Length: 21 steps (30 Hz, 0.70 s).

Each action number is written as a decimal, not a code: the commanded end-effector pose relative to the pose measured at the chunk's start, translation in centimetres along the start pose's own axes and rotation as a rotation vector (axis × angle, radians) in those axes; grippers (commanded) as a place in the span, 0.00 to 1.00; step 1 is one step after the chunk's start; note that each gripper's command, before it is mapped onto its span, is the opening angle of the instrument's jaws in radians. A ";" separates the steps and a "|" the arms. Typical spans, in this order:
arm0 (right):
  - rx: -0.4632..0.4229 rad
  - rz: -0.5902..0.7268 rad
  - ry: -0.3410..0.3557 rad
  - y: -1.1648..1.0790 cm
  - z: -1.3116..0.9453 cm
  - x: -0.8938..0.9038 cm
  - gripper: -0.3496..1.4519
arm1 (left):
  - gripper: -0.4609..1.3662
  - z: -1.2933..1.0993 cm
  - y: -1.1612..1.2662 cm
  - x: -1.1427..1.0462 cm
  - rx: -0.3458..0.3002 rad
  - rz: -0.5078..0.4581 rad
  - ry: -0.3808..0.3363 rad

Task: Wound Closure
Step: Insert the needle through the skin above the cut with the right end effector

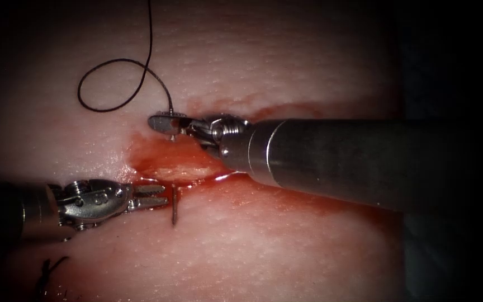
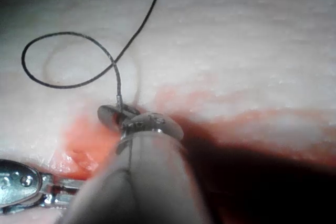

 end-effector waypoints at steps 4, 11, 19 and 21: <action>-0.028 0.005 -0.013 0.03 -0.02 -0.08 0.00 | 0.25 -0.01 0.00 0.00 -0.001 -0.001 0.000; -0.015 0.018 -0.003 0.02 -0.03 0.01 0.00 | 0.25 -0.01 0.00 0.00 0.000 -0.001 0.000; -0.016 0.012 0.007 0.02 -0.01 0.11 0.00 | 0.25 -0.01 0.00 0.00 0.000 -0.001 0.000; 0.001 -0.073 0.018 0.02 -0.01 0.15 0.00 | 0.25 -0.01 0.00 0.00 0.000 -0.001 0.000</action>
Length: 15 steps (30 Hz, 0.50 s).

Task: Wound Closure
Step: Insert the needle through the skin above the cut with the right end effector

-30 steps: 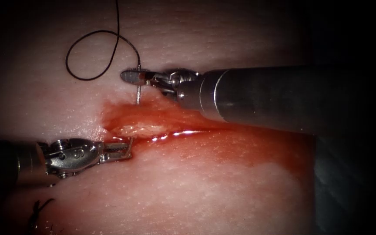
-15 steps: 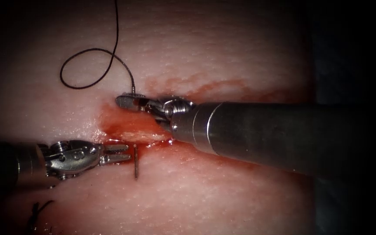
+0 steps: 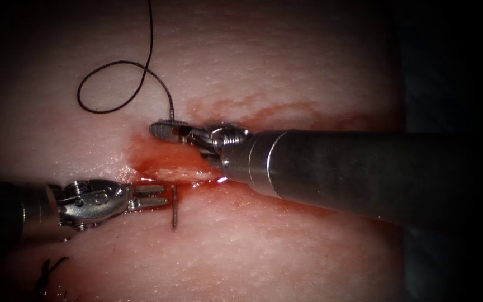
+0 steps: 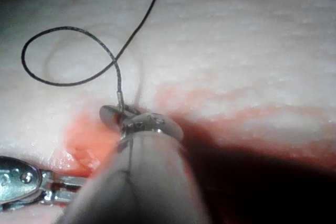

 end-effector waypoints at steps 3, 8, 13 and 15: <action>0.045 -0.096 0.053 -0.01 0.00 0.11 0.00 | 0.25 0.00 0.00 0.00 -0.001 0.000 0.000; 0.066 -0.305 0.117 -0.05 0.01 0.39 0.48 | 0.25 0.00 0.01 0.00 0.000 0.000 0.000; 0.077 -0.486 0.174 -0.07 0.05 0.79 0.76 | 0.25 0.00 0.01 0.00 0.000 -0.001 0.000; 0.079 -0.493 0.178 -0.07 0.05 0.88 0.73 | 0.25 -0.01 0.01 0.00 -0.001 -0.001 0.000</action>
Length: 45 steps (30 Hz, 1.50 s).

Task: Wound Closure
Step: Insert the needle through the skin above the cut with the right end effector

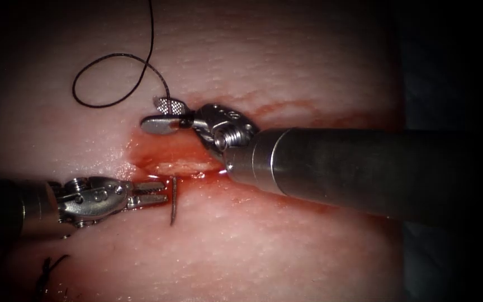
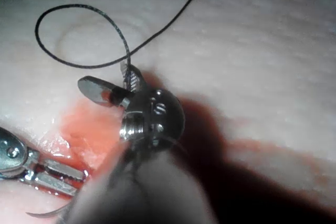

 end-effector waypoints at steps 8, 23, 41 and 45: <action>0.010 -0.014 0.000 0.10 0.04 0.06 0.63 | 0.26 -0.01 0.00 0.00 -0.002 0.001 0.000; -0.044 0.107 -0.017 0.23 -0.03 -0.09 0.00 | 0.26 -0.01 0.00 0.01 -0.004 0.000 -0.001; -0.109 0.379 -0.132 -0.18 -0.20 -0.42 0.00 | 0.26 -0.02 -0.01 0.01 -0.004 0.000 -0.001; -0.108 0.383 -0.139 -0.23 -0.22 -0.46 0.00 | 0.26 -0.02 -0.01 0.02 -0.004 0.000 -0.001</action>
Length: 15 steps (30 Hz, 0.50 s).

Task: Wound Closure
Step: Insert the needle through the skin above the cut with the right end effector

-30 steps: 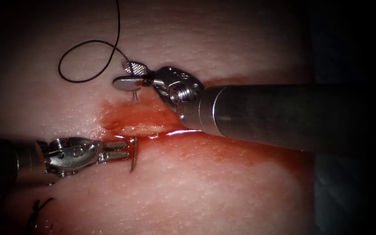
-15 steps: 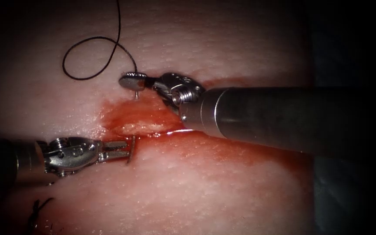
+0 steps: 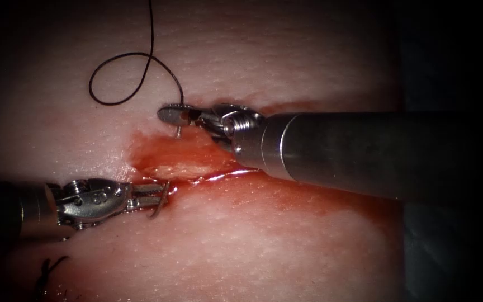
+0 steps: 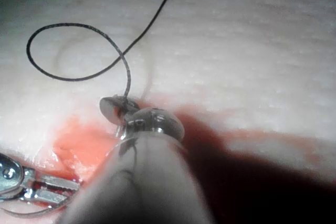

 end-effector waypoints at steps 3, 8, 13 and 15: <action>-0.005 0.000 -0.001 0.03 0.00 -0.04 0.00 | 0.26 0.00 0.00 0.00 0.003 -0.001 0.000; 0.000 -0.003 -0.010 0.08 0.01 -0.11 0.00 | 0.26 -0.01 0.00 0.01 0.002 -0.001 0.000; -0.005 -0.006 -0.016 0.09 0.01 -0.14 0.00 | 0.26 -0.01 0.01 0.01 0.003 -0.002 0.000; -0.007 -0.001 -0.022 0.09 0.02 -0.15 0.00 | 0.26 -0.01 0.01 0.01 0.003 -0.002 0.000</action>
